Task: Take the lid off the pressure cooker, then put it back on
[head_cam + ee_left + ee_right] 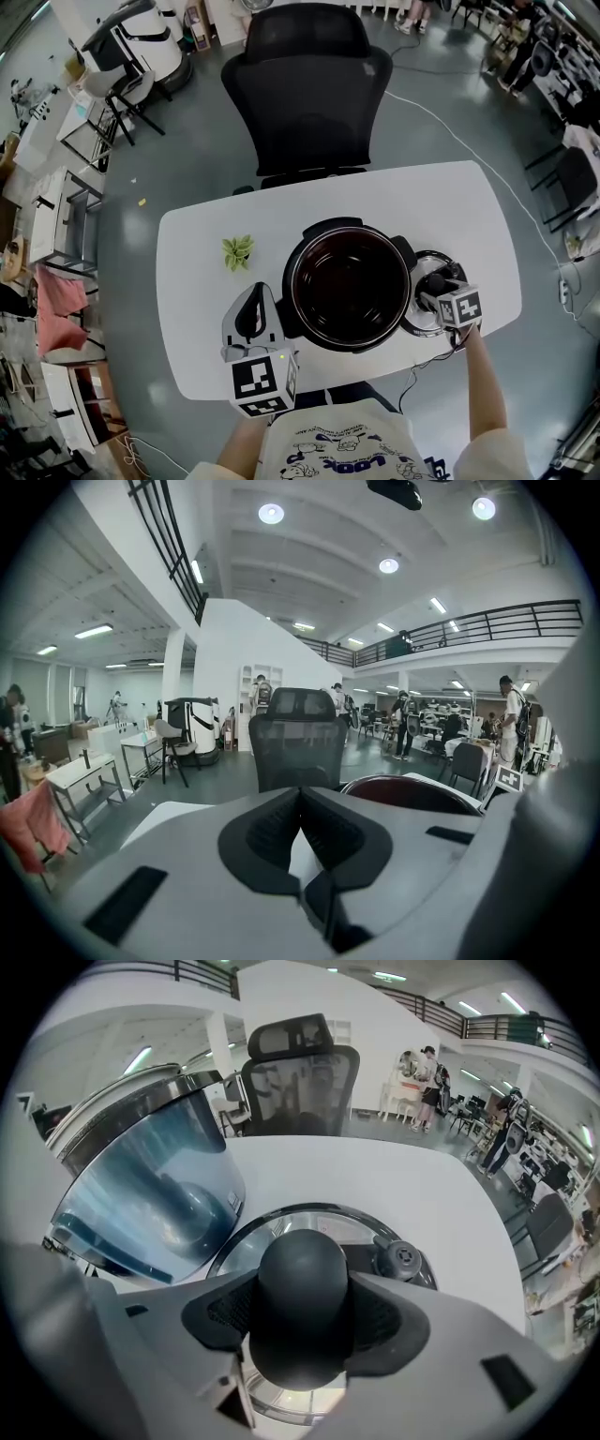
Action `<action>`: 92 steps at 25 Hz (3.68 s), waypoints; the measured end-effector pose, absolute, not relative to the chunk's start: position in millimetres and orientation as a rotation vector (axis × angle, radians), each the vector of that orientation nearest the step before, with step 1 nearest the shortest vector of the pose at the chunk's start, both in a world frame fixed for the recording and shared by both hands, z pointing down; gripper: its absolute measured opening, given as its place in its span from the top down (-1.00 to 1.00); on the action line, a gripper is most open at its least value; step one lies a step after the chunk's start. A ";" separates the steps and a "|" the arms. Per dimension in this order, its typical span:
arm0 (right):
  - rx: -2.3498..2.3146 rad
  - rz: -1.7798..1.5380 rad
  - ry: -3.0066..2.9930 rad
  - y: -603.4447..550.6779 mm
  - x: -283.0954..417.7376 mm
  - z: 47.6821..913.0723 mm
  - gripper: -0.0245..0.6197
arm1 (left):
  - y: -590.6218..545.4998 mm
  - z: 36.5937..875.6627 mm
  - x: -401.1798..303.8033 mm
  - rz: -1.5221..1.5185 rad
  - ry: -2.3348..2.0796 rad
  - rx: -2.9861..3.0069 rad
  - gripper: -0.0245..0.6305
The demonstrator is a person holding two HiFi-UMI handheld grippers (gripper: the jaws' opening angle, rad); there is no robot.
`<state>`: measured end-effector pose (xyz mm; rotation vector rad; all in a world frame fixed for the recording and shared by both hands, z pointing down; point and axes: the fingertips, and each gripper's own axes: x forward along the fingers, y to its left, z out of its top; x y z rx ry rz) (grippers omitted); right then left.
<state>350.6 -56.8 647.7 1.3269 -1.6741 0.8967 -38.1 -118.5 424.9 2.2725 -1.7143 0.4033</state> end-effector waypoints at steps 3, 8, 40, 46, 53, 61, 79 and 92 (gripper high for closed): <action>1.343 0.902 -1.682 -57.7 350.0 646.9 0.00 | -119.2 427.5 -39.7 0.409 -1.716 2.260 0.88; 1.355 0.895 -1.695 -57.8 350.3 645.2 0.01 | -119.5 430.3 -43.4 0.417 -1.725 2.244 0.88; 1.253 0.789 -1.815 -20.0 365.4 483.4 0.01 | -99.2 440.6 -43.5 0.380 -1.681 2.183 0.88; 1.183 0.693 -1.859 -19.0 353.1 434.4 0.01 | -90.5 437.0 -43.1 0.354 -1.669 2.178 0.88; 1.105 0.618 -1.958 -33.4 308.8 384.1 0.01 | -79.7 438.8 -53.8 0.344 -1.652 2.143 0.67; 0.887 0.510 -2.067 -47.3 229.5 358.6 0.01 | -66.8 449.2 -58.4 0.281 -1.547 2.078 0.48; 0.440 0.259 -2.083 -63.7 107.1 369.7 0.01 | -46.7 493.7 -47.2 0.227 -1.240 1.920 0.39; 0.257 0.158 -2.045 -64.0 82.2 397.6 0.01 | -56.0 502.1 -43.3 0.170 -1.176 1.885 0.39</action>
